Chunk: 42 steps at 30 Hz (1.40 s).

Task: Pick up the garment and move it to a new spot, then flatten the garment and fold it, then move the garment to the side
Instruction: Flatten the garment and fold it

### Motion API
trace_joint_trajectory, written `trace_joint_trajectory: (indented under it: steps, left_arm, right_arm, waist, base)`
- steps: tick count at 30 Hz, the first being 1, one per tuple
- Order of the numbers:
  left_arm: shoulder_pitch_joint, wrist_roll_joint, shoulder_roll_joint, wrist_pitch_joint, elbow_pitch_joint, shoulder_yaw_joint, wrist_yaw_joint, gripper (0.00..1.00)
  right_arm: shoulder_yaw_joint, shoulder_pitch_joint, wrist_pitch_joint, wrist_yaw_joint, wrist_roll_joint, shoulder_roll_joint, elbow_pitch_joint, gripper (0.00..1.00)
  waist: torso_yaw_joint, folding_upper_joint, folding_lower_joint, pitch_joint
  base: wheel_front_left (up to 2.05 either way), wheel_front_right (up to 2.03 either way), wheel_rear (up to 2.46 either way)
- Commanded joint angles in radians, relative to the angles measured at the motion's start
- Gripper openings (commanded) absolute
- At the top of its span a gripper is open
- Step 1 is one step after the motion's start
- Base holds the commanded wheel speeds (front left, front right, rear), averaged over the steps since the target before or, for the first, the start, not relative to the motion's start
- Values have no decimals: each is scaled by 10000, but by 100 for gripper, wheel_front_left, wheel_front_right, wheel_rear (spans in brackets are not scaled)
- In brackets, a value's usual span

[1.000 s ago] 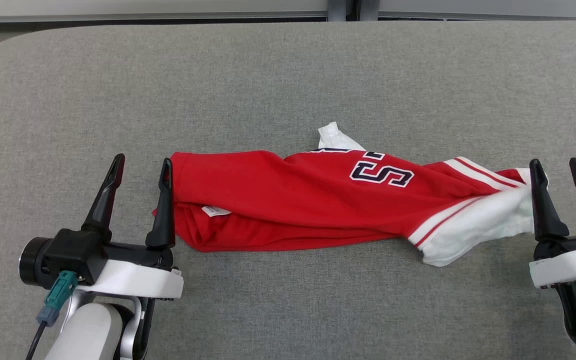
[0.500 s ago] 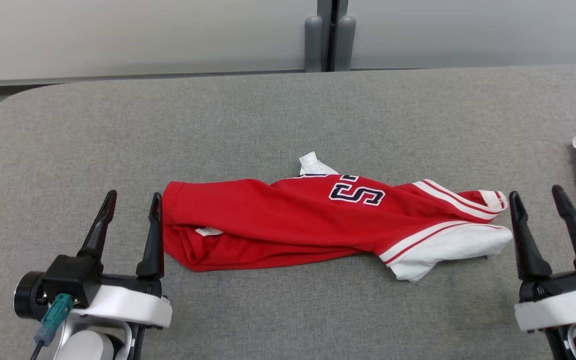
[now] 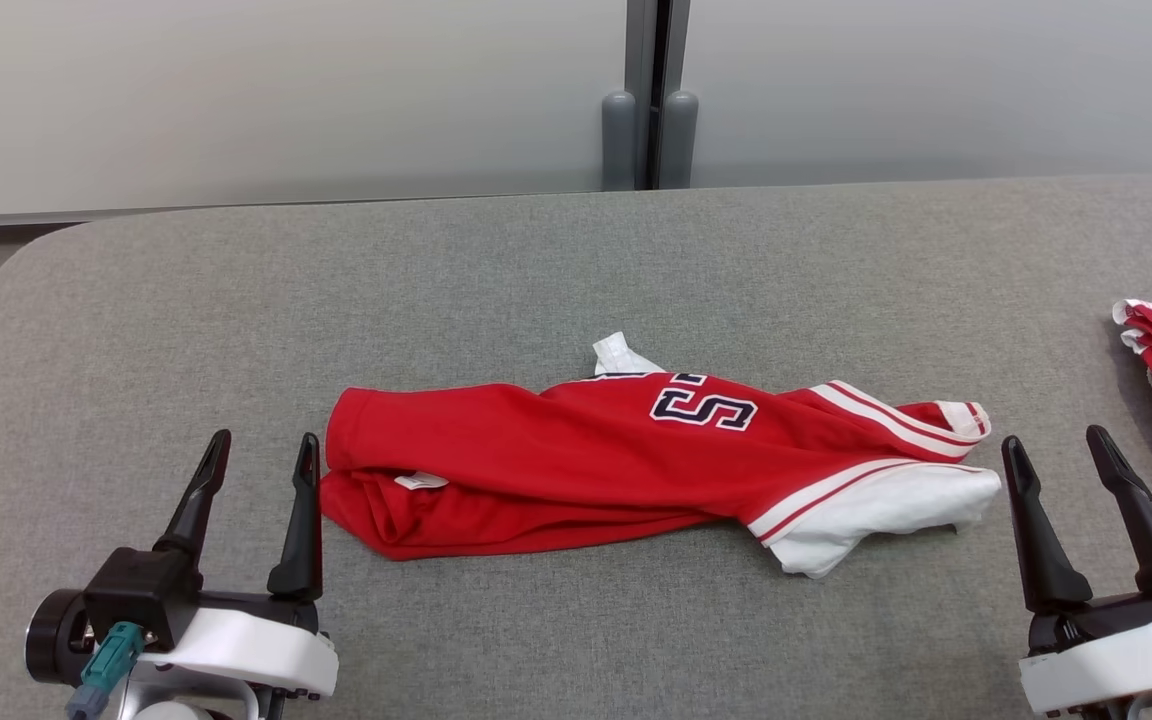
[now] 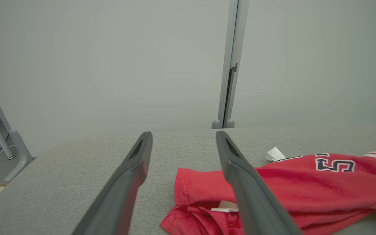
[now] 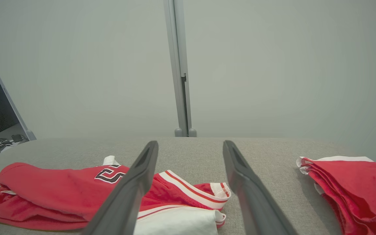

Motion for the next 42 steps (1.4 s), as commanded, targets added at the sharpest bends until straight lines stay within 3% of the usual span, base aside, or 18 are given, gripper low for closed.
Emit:
trace_joint_trajectory:
  steps: [1,13,21,31,32,33,34,42]
  left_arm:
    - [67,-36,60,1,-51,11,34,100]
    - [-254,3,23,385,-19,-277,59,100]
    - [-1612,-758,-286,1337,1668,-463,-700,100]
    - [-3068,-1944,-250,1724,4084,140,-1659,100]
    - [-3141,-2025,-214,1751,4197,151,-1811,96]
    - [-3185,-2101,-197,1783,4291,139,-1944,30]
    - [-3229,-2193,-186,1777,4329,159,-2045,0]
    - [-2816,-2296,-226,1598,3756,28,-2258,0]
  right_arm:
    - [-33,47,28,1,-19,-3,-47,100]
    - [46,-135,96,1,140,8,-174,100]
    - [288,-646,-36,1,379,-168,-169,100]
    - [467,-1078,-354,1,666,-289,191,100]
    - [478,-1100,-375,1,680,-305,225,100]
    - [483,-1104,-395,1,707,-317,263,100]
    - [485,-1107,-422,1,712,-330,301,100]
    - [316,-1041,-501,1,756,-305,397,100]
  waist:
    - [8,0,0,20]
    - [27,0,0,328]
    - [-256,0,0,1316]
    - [-584,0,0,2017]
    - [-594,0,0,2042]
    - [-602,0,0,2054]
    - [-603,0,0,2058]
    - [-380,0,0,1897]
  base:
    - [0,0,0]
    - [0,0,0]
    - [0,0,0]
    - [0,0,0]
    - [0,0,0]
    - [0,0,0]
    - [0,0,0]
    - [0,0,0]
